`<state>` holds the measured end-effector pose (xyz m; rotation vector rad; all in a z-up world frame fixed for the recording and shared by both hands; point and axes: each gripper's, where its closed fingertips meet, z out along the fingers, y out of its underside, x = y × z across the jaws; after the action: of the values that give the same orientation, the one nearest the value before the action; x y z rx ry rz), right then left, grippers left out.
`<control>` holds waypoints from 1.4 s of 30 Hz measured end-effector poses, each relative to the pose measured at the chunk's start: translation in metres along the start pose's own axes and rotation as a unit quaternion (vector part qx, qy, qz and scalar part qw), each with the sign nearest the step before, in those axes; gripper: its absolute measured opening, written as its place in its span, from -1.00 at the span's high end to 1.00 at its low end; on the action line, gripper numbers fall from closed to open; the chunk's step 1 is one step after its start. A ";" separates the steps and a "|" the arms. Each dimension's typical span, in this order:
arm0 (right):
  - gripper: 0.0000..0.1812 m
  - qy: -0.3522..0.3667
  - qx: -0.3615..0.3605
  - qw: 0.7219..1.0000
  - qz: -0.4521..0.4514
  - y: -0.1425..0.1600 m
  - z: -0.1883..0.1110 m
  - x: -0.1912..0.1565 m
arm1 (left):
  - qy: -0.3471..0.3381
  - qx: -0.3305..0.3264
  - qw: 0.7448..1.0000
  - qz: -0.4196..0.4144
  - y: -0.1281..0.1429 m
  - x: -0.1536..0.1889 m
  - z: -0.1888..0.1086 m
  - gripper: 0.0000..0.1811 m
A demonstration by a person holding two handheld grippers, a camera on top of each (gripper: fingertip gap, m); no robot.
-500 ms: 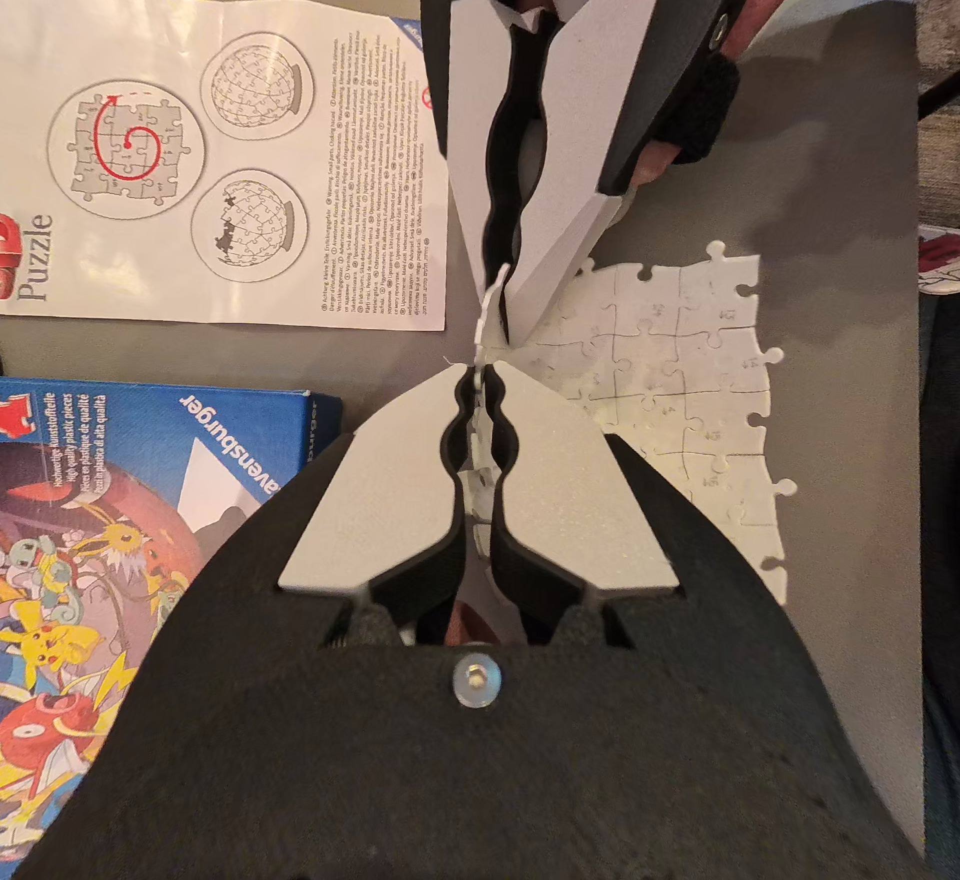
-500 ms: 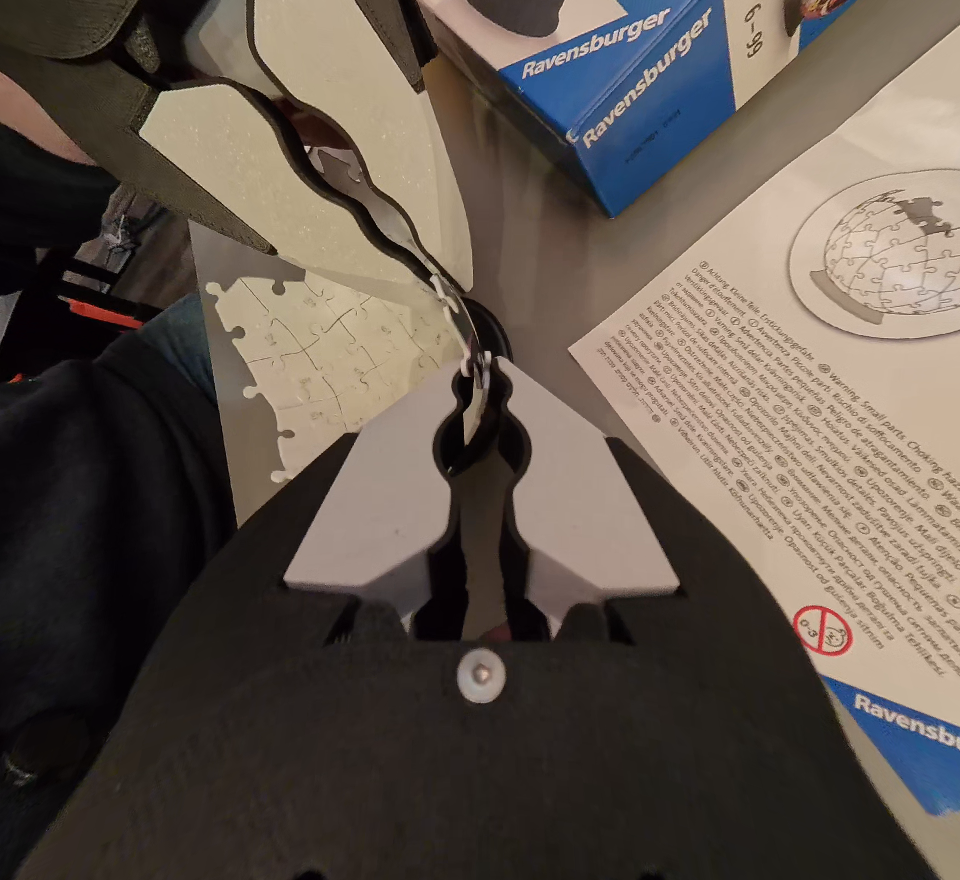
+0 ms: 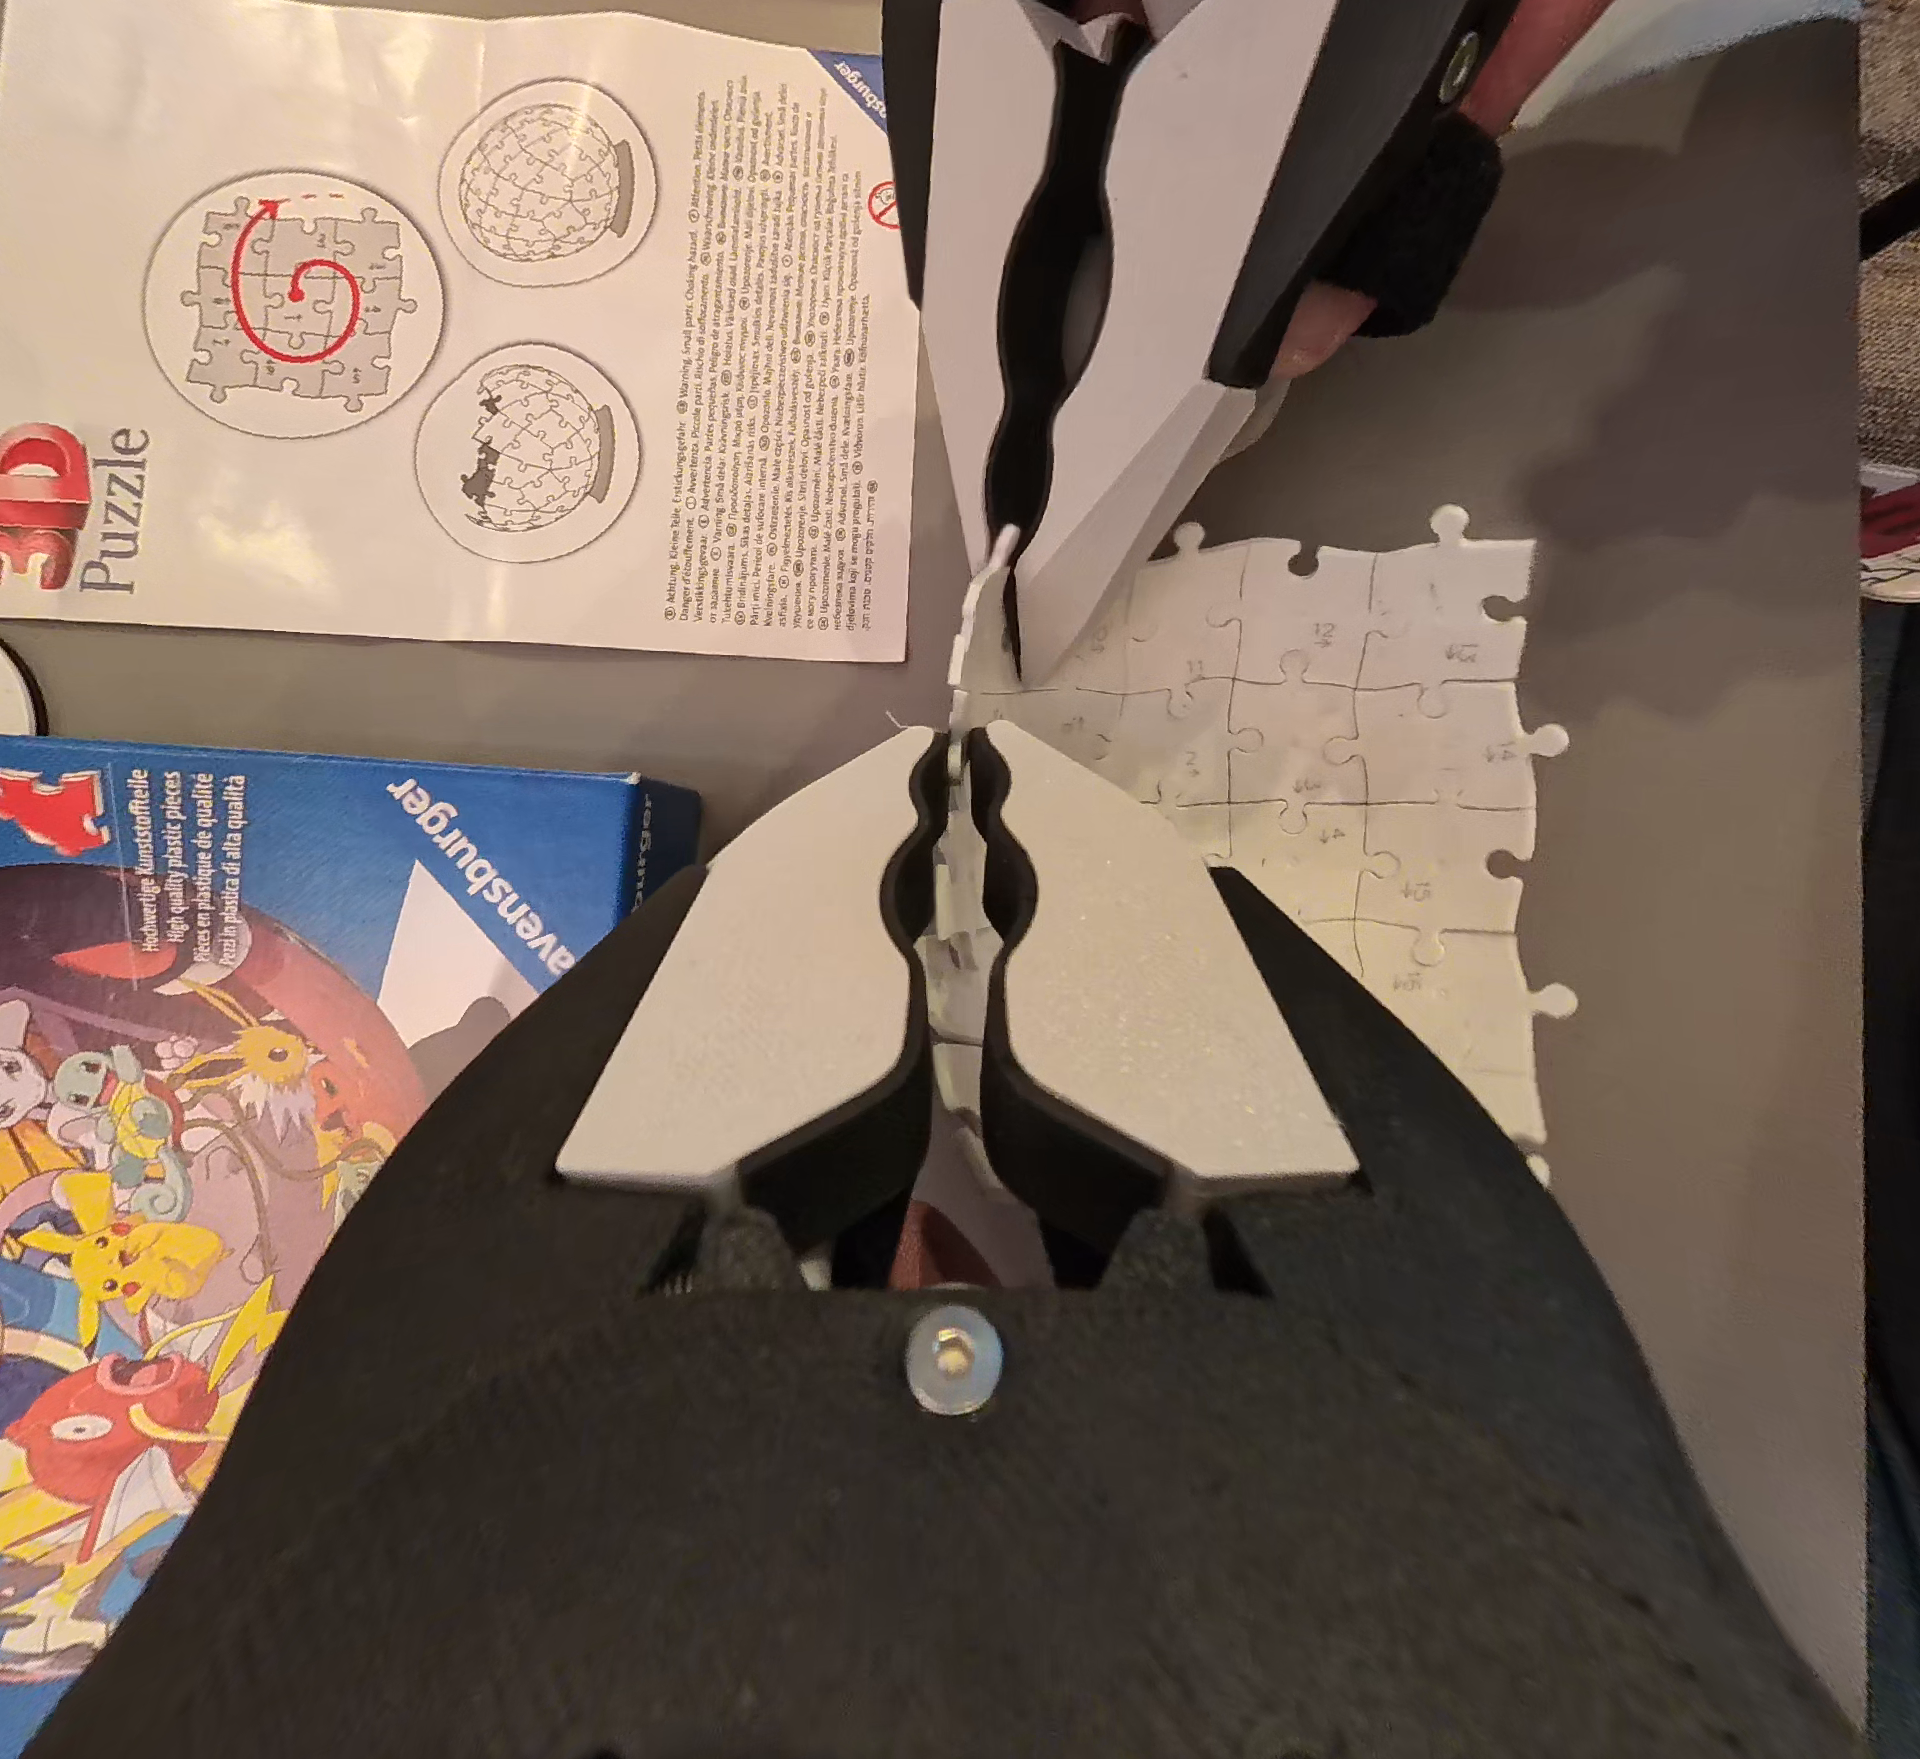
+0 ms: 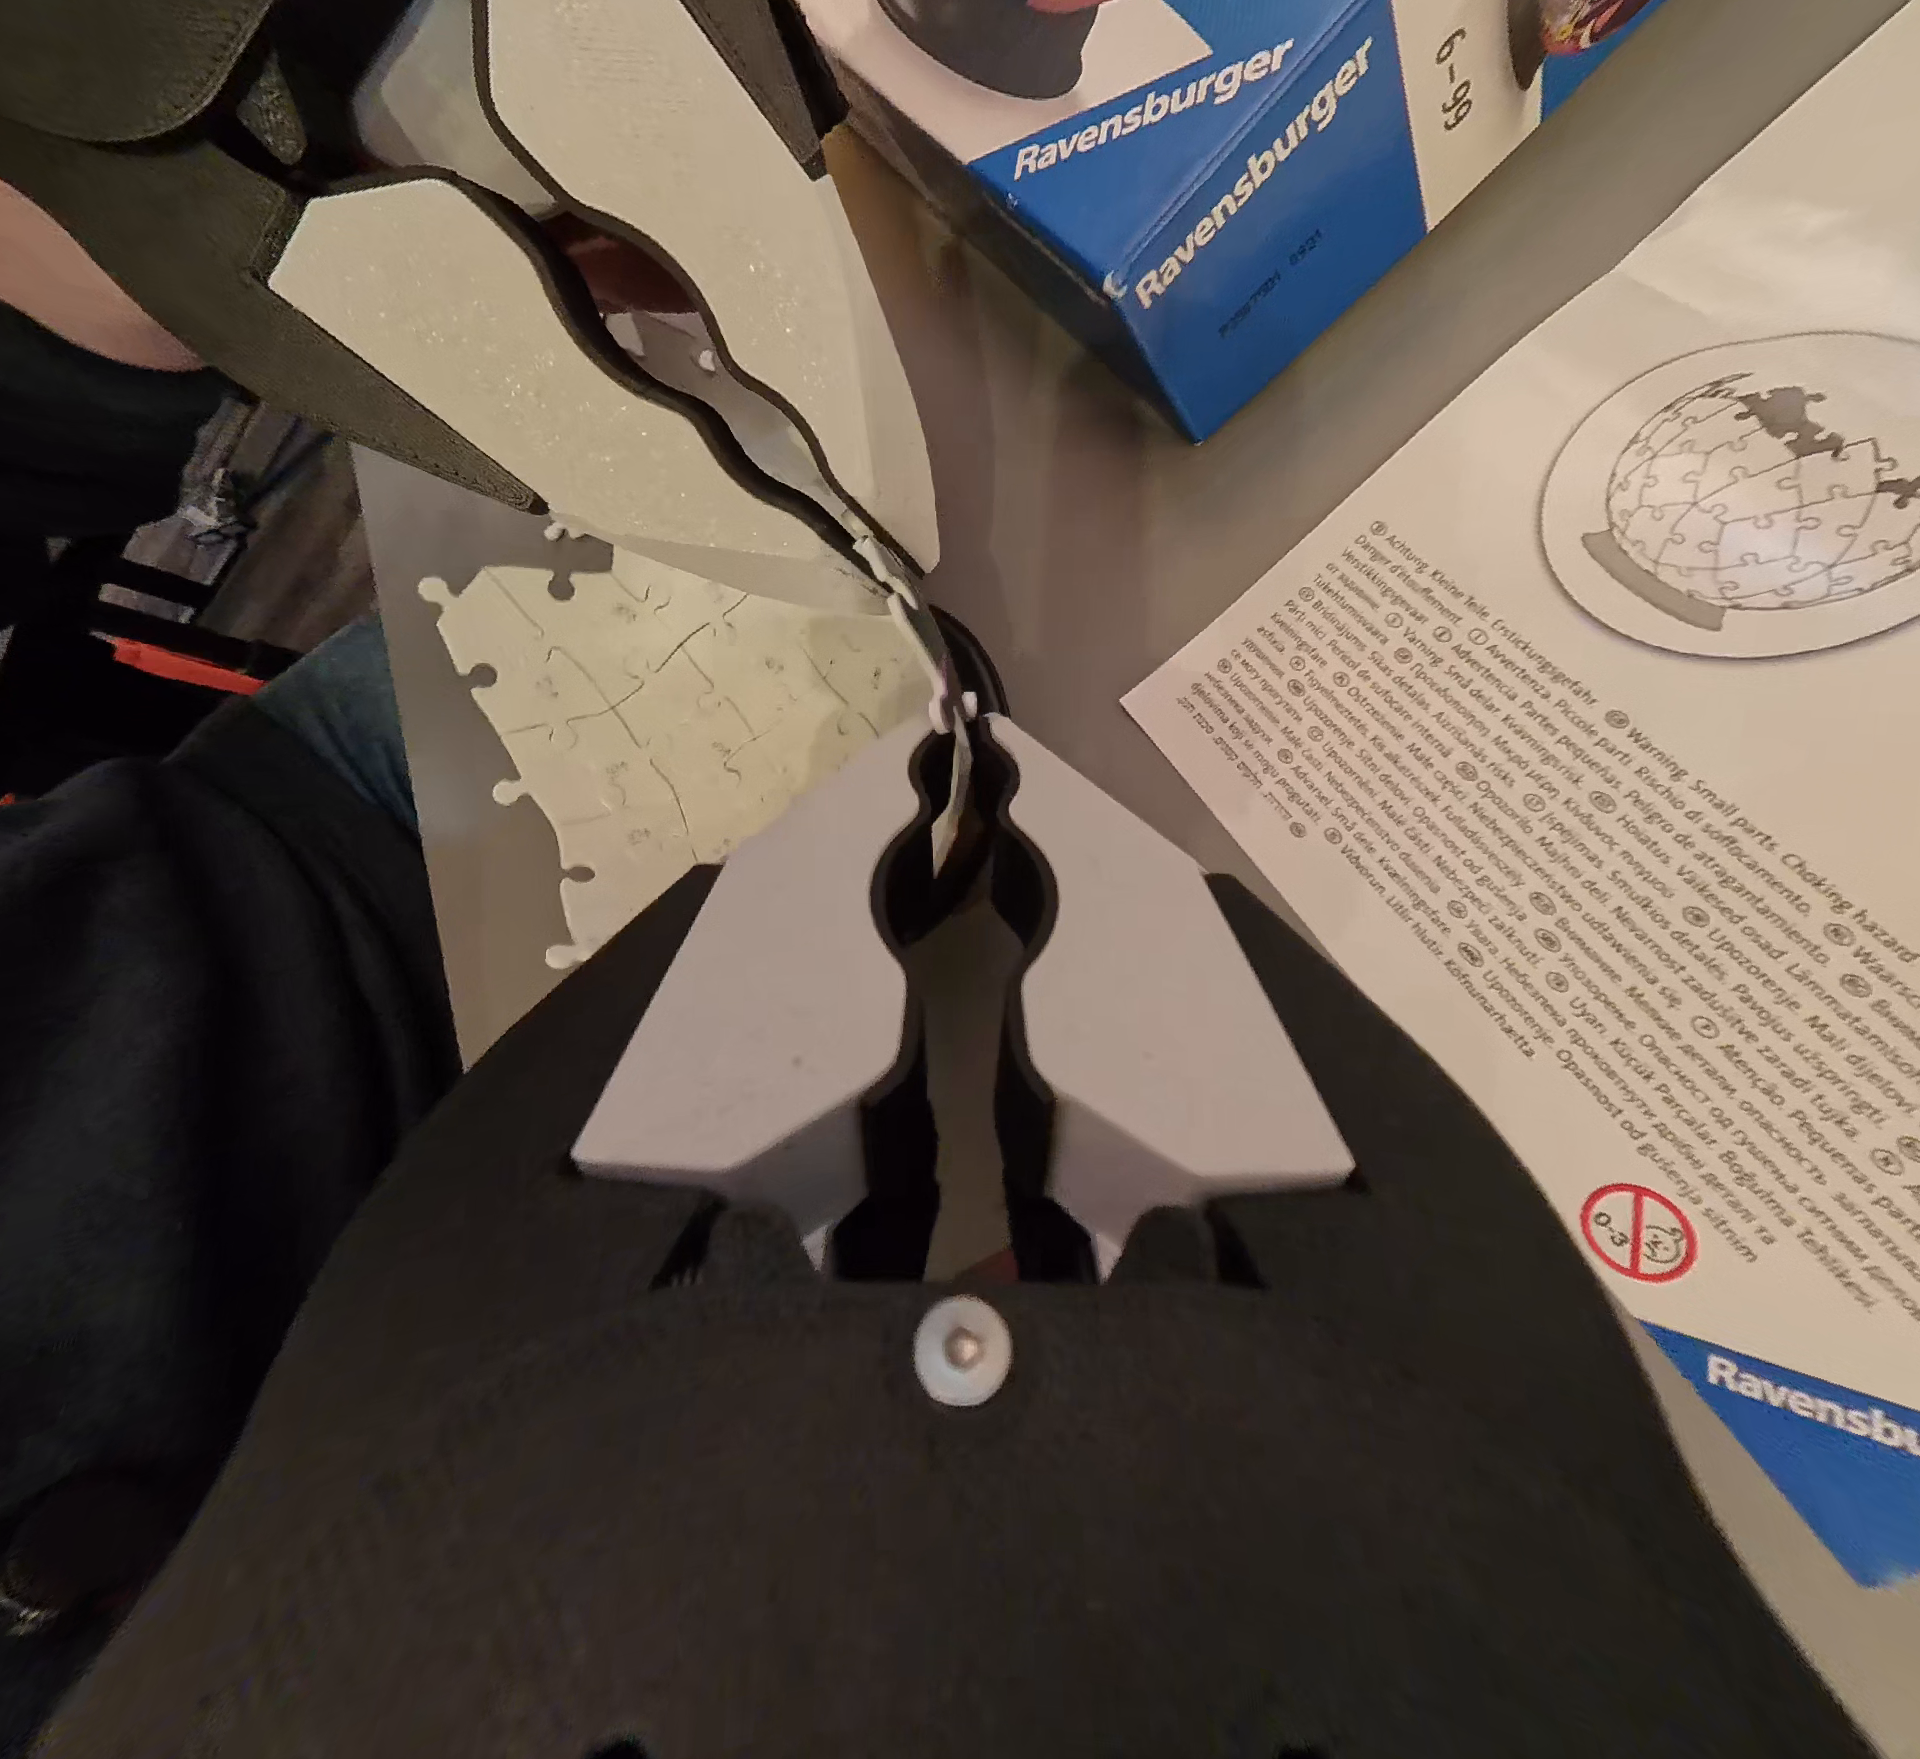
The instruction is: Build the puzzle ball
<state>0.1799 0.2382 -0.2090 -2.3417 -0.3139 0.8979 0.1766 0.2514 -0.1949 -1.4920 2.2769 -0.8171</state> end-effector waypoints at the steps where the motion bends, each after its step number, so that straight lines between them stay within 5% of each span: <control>1: 0.98 0.005 0.001 1.000 -0.005 -0.001 0.000 0.001 | 0.001 0.001 1.000 -0.001 0.000 0.000 0.000 0.96; 5: 0.84 0.006 -0.002 1.000 -0.001 0.000 -0.002 0.002 | 0.004 0.000 1.000 -0.002 0.001 0.000 0.001 0.96; 42: 1.00 0.006 0.022 0.999 -0.048 -0.003 -0.003 -0.004 | 0.015 0.010 1.000 -0.002 0.000 0.004 0.004 0.88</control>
<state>0.1787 0.2376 -0.2031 -2.2703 -0.3933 0.8362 0.1768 0.2469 -0.1981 -1.4856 2.2797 -0.8667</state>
